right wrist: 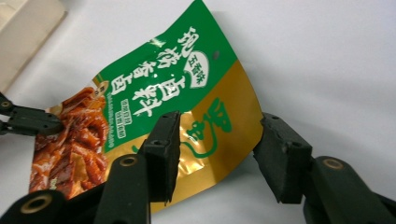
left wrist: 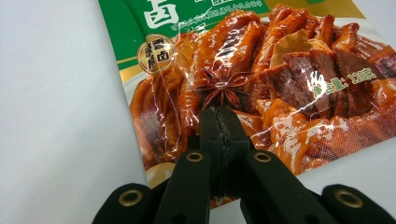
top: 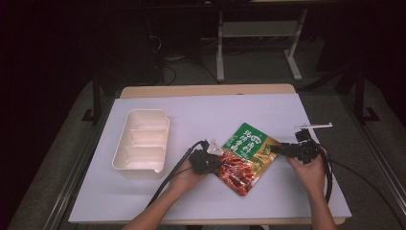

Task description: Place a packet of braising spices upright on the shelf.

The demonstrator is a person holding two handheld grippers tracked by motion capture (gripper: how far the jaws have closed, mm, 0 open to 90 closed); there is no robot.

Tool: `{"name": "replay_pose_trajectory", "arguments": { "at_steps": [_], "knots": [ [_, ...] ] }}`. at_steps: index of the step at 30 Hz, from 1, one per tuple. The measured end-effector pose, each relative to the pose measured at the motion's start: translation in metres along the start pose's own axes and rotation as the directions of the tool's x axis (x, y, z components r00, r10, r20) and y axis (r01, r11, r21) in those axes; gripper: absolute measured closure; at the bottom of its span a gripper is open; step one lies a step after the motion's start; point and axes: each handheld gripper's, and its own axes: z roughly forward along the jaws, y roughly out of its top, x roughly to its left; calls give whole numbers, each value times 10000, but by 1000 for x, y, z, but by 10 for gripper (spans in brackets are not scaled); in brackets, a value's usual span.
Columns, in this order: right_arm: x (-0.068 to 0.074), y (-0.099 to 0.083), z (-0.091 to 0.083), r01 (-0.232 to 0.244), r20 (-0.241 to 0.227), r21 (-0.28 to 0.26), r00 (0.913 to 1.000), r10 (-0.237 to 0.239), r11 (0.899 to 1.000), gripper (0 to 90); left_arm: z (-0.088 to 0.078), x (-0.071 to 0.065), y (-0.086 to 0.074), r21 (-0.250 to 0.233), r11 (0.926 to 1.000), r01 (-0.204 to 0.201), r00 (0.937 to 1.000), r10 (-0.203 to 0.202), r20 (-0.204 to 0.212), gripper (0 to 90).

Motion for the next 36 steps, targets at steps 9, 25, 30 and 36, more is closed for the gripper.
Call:
{"name": "replay_pose_trajectory", "arguments": {
  "at_steps": [9,25,30,36],
  "knots": [
    [0,-4,-1,-76,-431,-308,9991,62,9995,651,0,-2,1,8,10000,-64,9999,64,-100,900],
    [-6,-11,26,-495,-961,747,9938,566,9960,681,0,-2,1,37,10000,-76,9998,76,-164,900],
    [-8,-13,27,-526,-1008,590,9932,584,9969,742,0,-2,1,11,10000,-41,9999,41,-148,900],
    [-4,-11,19,-404,-1307,130,9905,417,9991,884,0,-2,1,14,10000,-55,9998,55,-167,900]
  ]
}}
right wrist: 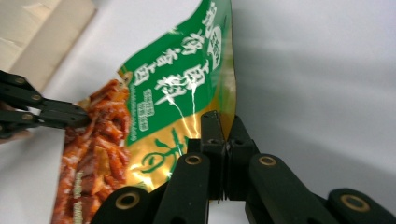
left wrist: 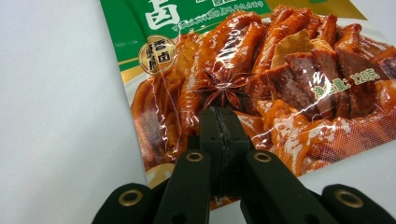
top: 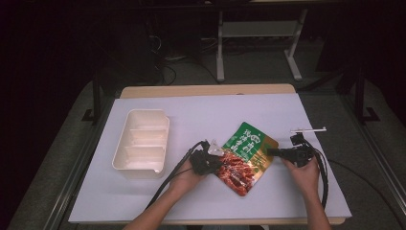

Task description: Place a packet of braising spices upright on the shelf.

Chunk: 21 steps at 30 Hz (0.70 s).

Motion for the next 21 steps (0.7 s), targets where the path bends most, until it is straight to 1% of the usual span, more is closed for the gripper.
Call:
{"name": "replay_pose_trajectory", "arguments": {
  "at_steps": [4,6,7,9,10,11,12,13,15,17,18,19,20,21],
  "knots": [
    [4,2,-1,94,-12,-30,10000,-94,10000,888,0,-1,0,-25,10000,-7,10000,7,-60,900],
    [8,4,-4,83,-201,-176,9998,-87,9998,890,0,-1,0,-4,10000,-23,10000,23,-76,900],
    [8,4,-4,83,-201,-176,9998,-87,9998,890,0,-1,0,-4,10000,-23,10000,23,-76,900],
    [12,6,-6,180,-428,-326,9989,-194,9993,890,0,-1,0,-17,10000,-11,10000,11,-75,900],
    [12,6,-6,180,-428,-326,9989,-194,9993,890,0,-1,0,-17,10000,-11,10000,11,-75,900],
    [15,8,-7,280,-602,-482,9977,-309,9984,890,0,-1,0,0,10000,1,10000,-1,-57,900],
    [15,8,-7,280,-602,-482,9977,-309,9984,890,0,-1,0,0,10000,1,10000,-1,-57,900],
    [19,10,-5,342,-626,-501,9973,-373,9982,890,0,-1,0,-13,10000,4,10000,-4,-62,900],
    [19,10,-4,391,-640,-495,9971,-422,9980,889,0,-1,0,-4,10000,-24,10000,24,-74,900],
    [19,9,-1,320,-612,-511,9975,-351,9982,878,0,-2,0,10,10000,-38,9999,38,-112,900],
    [19,8,0,191,-607,-554,9979,-225,9983,870,0,-2,0,24,10000,-62,9999,62,-112,900],
    [17,7,1,168,-650,-663,9977,-211,9977,852,1,-2,0,-38,10000,-62,9999,62,-138,900],
    [14,6,3,-51,-691,-650,9976,6,9979,813,0,-2,0,19,10000,-94,9999,94,-125,900],
    [14,5,5,-96,-655,-499,9978,63,9987,802,0,-2,0,10,10000,-88,9999,88,-122,900]
  ]
}}
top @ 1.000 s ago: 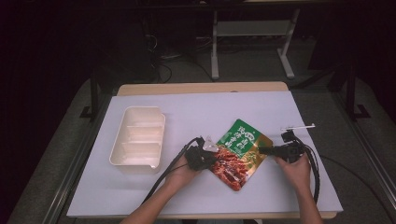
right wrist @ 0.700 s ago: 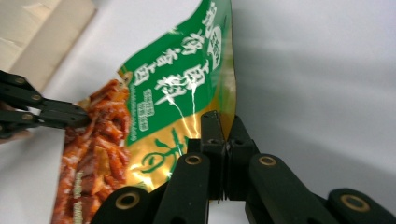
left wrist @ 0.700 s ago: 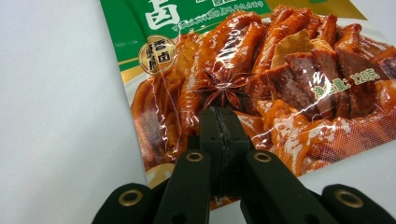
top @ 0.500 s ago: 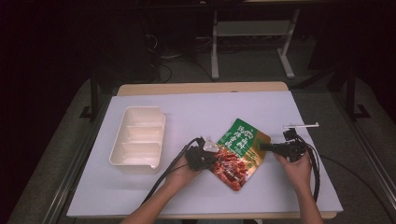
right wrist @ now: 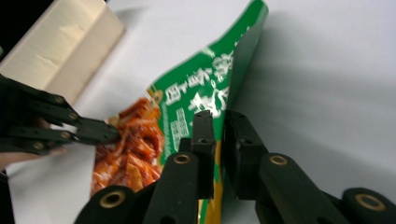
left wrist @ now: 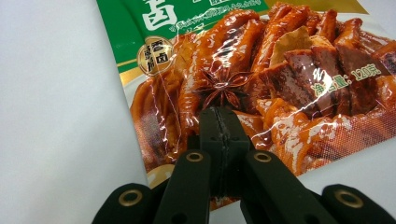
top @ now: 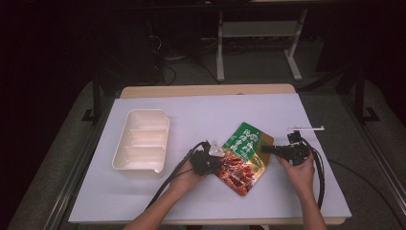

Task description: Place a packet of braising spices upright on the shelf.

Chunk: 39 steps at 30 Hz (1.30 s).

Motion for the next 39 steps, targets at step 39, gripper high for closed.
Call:
{"name": "replay_pose_trajectory", "arguments": {
  "at_steps": [39],
  "knots": [
    [4,-10,25,313,115,411,9994,-318,9987,886,-3,3,-6,-549,9973,481,9980,-458,432,882]
  ]
}}
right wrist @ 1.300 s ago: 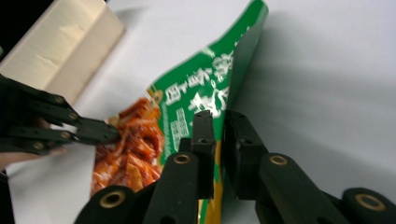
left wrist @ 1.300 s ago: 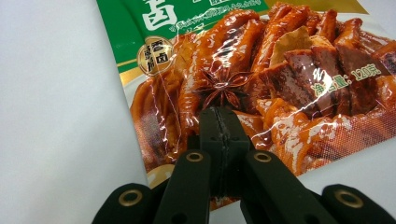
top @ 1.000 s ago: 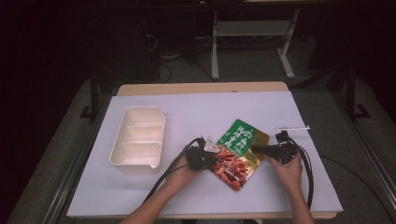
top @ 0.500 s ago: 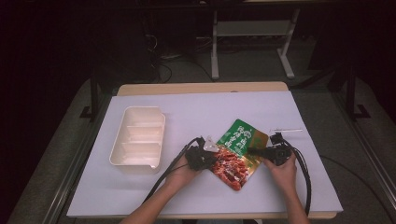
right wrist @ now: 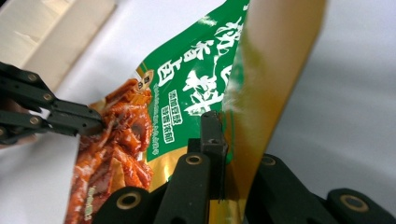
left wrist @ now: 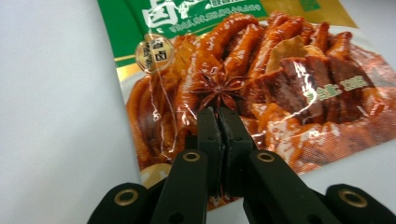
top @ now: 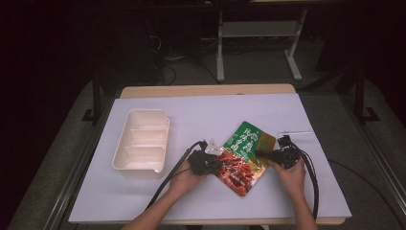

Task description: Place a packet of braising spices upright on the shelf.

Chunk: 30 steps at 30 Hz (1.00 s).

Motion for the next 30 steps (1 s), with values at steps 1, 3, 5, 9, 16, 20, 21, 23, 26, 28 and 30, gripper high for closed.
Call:
{"name": "replay_pose_trajectory", "arguments": {
  "at_steps": [1,3,5,9,16,20,21,23,26,28,30],
  "knots": [
    [0,0,0,0,0,0,10000,0,10000,886,0,0,0,0,10000,0,10000,0,0,882],
    [1,1,-4,-47,-164,-176,9999,44,9998,887,-6,0,-5,-392,9992,118,9999,-117,42,882],
    [2,2,-6,-73,-157,-188,9999,70,9998,888,-8,0,-6,-457,9989,101,9999,-99,32,876],
    [5,7,-14,92,-71,-365,9999,-95,9993,888,-20,-3,-12,-773,9970,62,9998,-48,191,835],
    [22,21,-23,551,120,-415,9984,-546,9976,889,-35,-10,-22,-1226,9925,21,9994,19,332,801],
    [36,31,-27,887,211,-478,9959,-878,9949,890,-43,-17,-29,-1456,9893,1,9984,82,565,774],
    [36,31,-27,887,211,-478,9959,-878,9949,890,-43,-17,-29,-1456,9893,1,9984,82,565,765],
    [45,36,-30,1107,244,-467,9937,-1097,9928,890,-49,-22,-33,-1650,9863,81,9970,47,772,752],
    [51,39,-31,1301,287,-417,9912,-1290,9906,890,-53,-25,-36,-1708,9853,48,9969,88,784,732],
    [57,42,-32,1488,280,-481,9887,-1476,9877,890,-56,-27,-39,-1784,9839,89,9965,61,837,723],
    [65,47,-33,1746,303,-480,9844,-1733,9835,890,-60,-29,-44,-1822,9833,31,9965,122,827,708]
  ]
}}
